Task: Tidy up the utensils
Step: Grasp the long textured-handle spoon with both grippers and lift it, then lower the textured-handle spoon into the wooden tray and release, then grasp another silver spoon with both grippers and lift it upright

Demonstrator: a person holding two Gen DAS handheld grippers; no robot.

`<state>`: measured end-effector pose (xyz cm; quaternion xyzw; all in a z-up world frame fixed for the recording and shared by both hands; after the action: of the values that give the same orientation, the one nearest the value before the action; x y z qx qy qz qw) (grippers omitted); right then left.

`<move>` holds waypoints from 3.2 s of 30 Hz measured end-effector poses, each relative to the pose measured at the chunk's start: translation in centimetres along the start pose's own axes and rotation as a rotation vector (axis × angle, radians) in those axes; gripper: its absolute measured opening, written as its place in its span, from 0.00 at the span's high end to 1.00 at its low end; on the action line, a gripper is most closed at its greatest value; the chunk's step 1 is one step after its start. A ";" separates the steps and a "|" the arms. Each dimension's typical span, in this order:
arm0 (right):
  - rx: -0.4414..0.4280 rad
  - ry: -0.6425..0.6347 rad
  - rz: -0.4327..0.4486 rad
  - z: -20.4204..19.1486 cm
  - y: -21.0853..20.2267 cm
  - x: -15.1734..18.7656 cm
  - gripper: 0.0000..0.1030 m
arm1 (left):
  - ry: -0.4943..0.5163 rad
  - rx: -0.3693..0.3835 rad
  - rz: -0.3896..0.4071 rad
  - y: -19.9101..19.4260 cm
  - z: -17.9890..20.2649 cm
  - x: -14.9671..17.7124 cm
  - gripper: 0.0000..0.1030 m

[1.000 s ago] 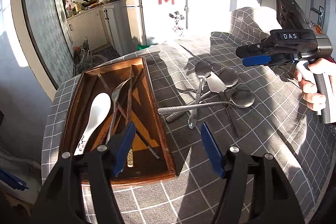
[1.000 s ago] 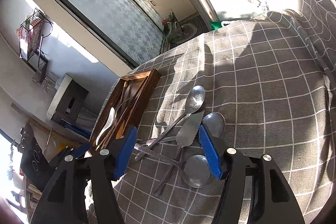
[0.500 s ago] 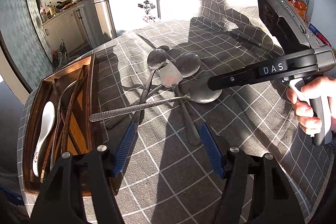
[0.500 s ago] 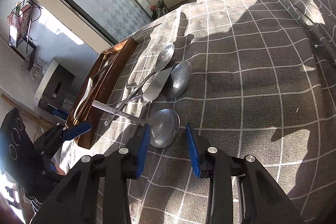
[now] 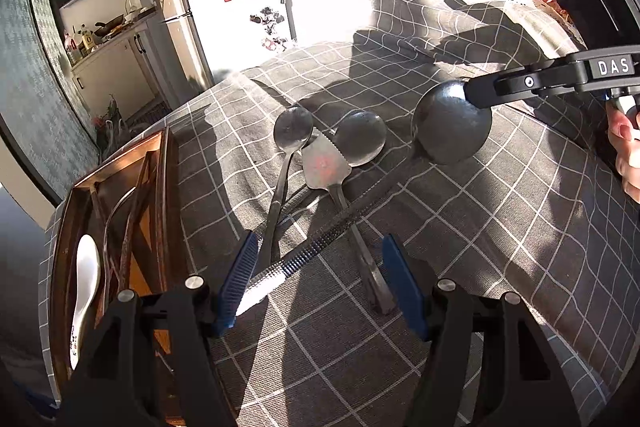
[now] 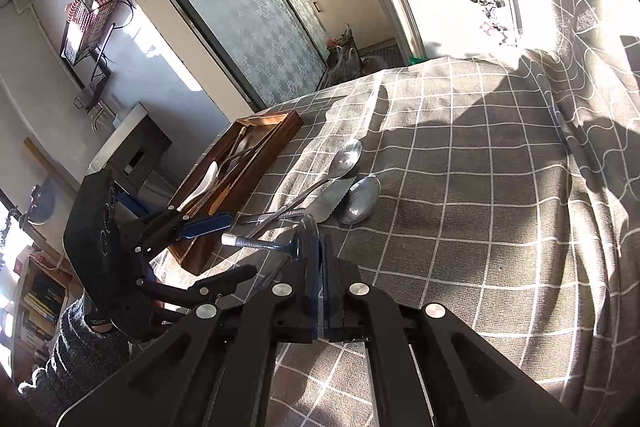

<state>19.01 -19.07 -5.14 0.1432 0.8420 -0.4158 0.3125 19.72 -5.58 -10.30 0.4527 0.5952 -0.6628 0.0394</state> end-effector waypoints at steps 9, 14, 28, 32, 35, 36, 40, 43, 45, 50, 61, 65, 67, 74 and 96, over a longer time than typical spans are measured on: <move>-0.025 -0.019 0.054 -0.7 -2.6 -1.7 0.98 | 0.032 -0.001 -0.017 1.0 1.1 -0.3 0.77; -0.030 -0.040 0.077 -2.0 -3.3 -3.0 0.97 | 0.029 -0.016 0.019 -0.4 0.6 -1.1 0.78; -0.098 -0.145 0.066 -10.2 -0.3 -7.4 0.98 | -0.067 -0.131 0.088 -7.6 -6.0 -0.3 0.78; -0.128 -0.147 0.017 -11.9 4.5 -8.1 0.98 | -0.146 -0.157 0.050 -7.6 -9.4 2.4 0.78; -0.143 -0.139 -0.030 -12.5 8.5 -8.4 0.98 | -0.203 -0.176 0.014 -7.2 -11.9 4.4 0.78; -0.144 -0.134 -0.047 -12.5 9.9 -8.5 0.98 | -0.218 -0.185 0.004 -7.1 -12.7 5.0 0.78; -0.125 -0.106 -0.102 -11.9 14.5 -8.7 0.98 | -0.246 -0.185 -0.019 -6.3 -14.6 6.6 0.79; -0.120 -0.068 -0.127 -11.1 17.1 -8.6 0.98 | -0.265 -0.184 -0.027 -5.8 -15.6 7.1 0.79; -0.124 -0.039 -0.136 -10.7 18.3 -8.4 0.98 | -0.271 -0.184 -0.035 -5.4 -15.9 7.4 0.80; -0.089 -0.023 -0.144 -10.1 20.1 -7.8 0.93 | -0.284 -0.166 -0.043 -4.6 -16.2 7.6 0.80; -0.042 -0.054 -0.032 -7.3 11.2 -8.8 0.43 | -0.272 -0.180 0.044 -7.2 -14.9 5.6 0.42; 0.021 -0.021 -0.003 -3.1 7.4 -8.5 0.40 | -0.265 -0.134 0.076 -7.7 -12.4 4.1 0.39; 0.042 0.003 0.000 -1.2 6.3 -7.9 0.40 | -0.255 -0.105 0.092 -7.6 -10.8 3.3 0.36; 0.041 0.065 -0.033 2.3 6.6 -5.8 0.40 | -0.189 -0.018 0.086 -5.2 -4.9 0.9 0.36; -0.011 -0.040 -0.035 -0.4 10.8 -6.8 0.98 | -0.137 0.003 0.014 1.6 -2.4 -0.2 0.36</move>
<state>29.42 -12.05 -7.19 0.1181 0.8402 -0.4194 0.3229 22.07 -4.20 -11.06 0.4106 0.5868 -0.6928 0.0839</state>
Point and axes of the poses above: each gripper's, at about its wrist camera, not at the fingertips, and y roughly the way its jaws point, z to its right, x to its underside, the point moved 8 cm from there along y, roughly the way its jaws point, and after that the axes turned 1 degree about -z, right-handed, at the moved point
